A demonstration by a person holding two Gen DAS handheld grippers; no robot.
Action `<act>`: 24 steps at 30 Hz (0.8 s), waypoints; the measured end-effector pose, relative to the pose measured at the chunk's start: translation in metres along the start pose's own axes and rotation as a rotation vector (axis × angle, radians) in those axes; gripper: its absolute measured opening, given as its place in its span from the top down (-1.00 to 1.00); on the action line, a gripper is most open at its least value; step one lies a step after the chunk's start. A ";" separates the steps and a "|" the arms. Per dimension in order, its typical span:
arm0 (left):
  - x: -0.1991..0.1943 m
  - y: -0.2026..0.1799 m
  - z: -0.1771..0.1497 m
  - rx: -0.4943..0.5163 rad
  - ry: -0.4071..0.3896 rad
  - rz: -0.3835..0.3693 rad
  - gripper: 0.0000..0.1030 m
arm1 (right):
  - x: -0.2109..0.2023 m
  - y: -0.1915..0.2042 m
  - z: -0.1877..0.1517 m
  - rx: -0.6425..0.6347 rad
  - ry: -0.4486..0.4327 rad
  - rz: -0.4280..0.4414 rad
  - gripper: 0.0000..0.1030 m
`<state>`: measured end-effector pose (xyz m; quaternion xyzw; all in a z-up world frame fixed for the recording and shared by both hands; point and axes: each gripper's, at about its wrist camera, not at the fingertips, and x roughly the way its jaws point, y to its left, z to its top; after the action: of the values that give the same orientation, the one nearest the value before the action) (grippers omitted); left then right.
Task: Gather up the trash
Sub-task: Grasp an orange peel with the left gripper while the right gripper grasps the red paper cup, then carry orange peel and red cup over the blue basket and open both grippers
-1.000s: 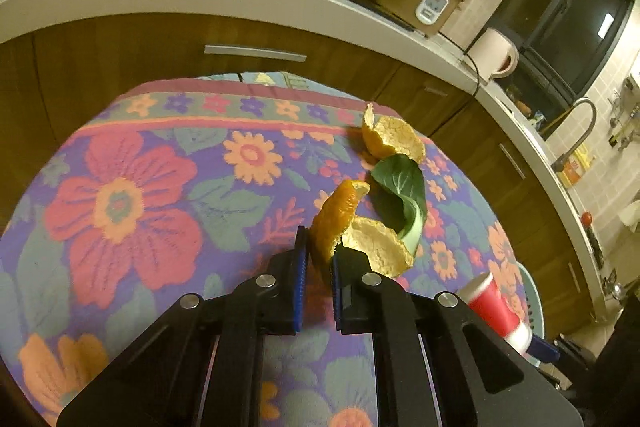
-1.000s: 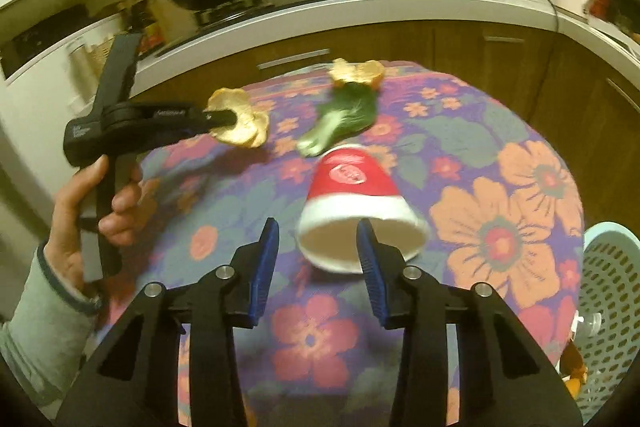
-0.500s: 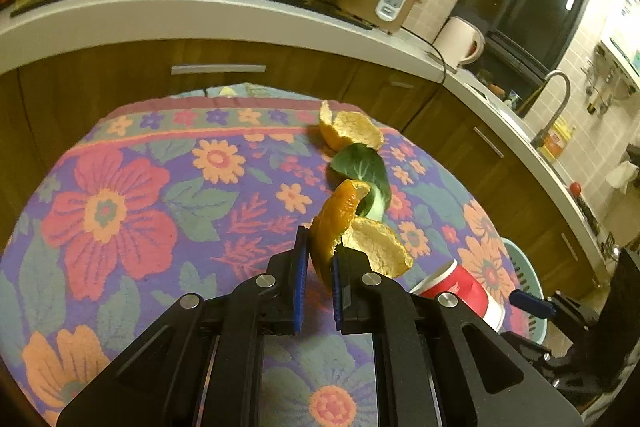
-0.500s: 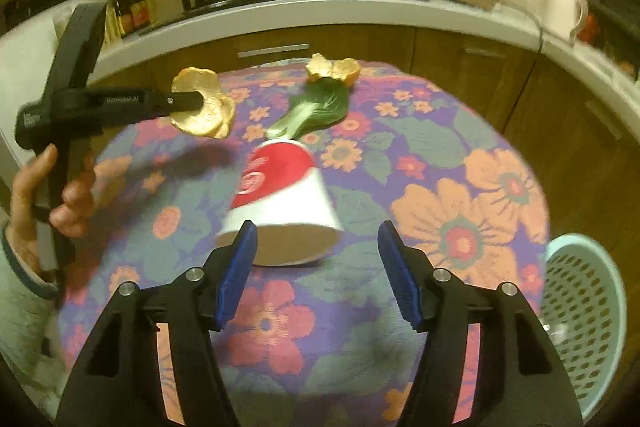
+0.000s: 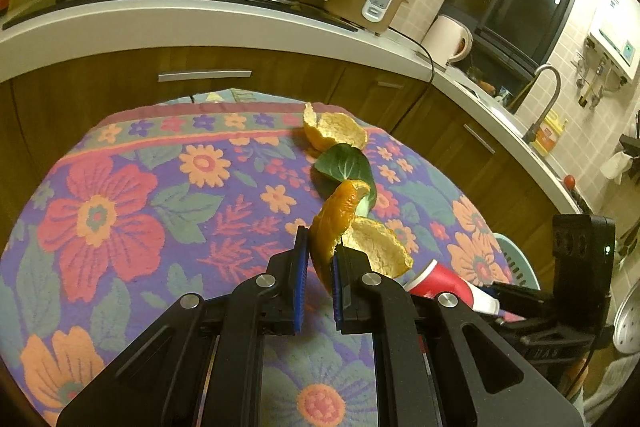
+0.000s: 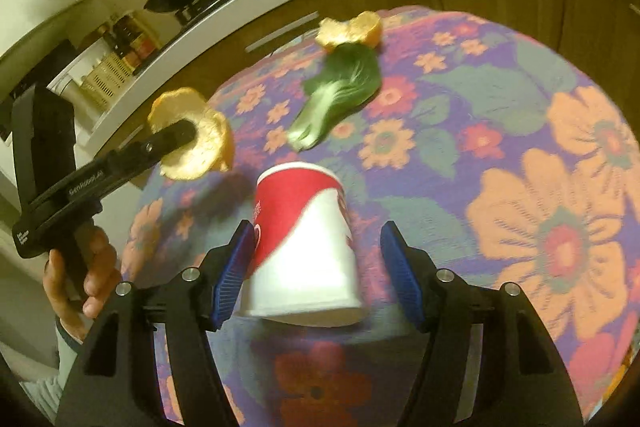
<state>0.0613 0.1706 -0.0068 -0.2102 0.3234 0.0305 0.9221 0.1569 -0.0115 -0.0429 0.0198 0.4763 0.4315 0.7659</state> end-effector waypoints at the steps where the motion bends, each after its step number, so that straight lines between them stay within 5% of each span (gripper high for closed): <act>1: 0.000 0.000 0.000 0.000 0.000 -0.001 0.83 | 0.001 0.002 -0.001 -0.007 0.000 -0.004 -0.17; 4: -0.002 -0.001 -0.002 0.004 -0.001 -0.005 0.83 | -0.002 0.008 -0.001 -0.020 -0.006 0.019 0.13; 13: -0.007 -0.024 -0.002 0.043 -0.006 -0.055 0.83 | -0.042 0.002 -0.009 -0.001 -0.133 -0.015 0.18; 24: 0.031 -0.143 -0.011 0.217 0.099 -0.261 0.83 | -0.166 -0.098 -0.053 0.193 -0.370 -0.271 0.18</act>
<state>0.1066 0.0337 0.0197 -0.1506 0.3397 -0.1350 0.9185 0.1513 -0.2063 0.0033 0.1073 0.3653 0.2662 0.8855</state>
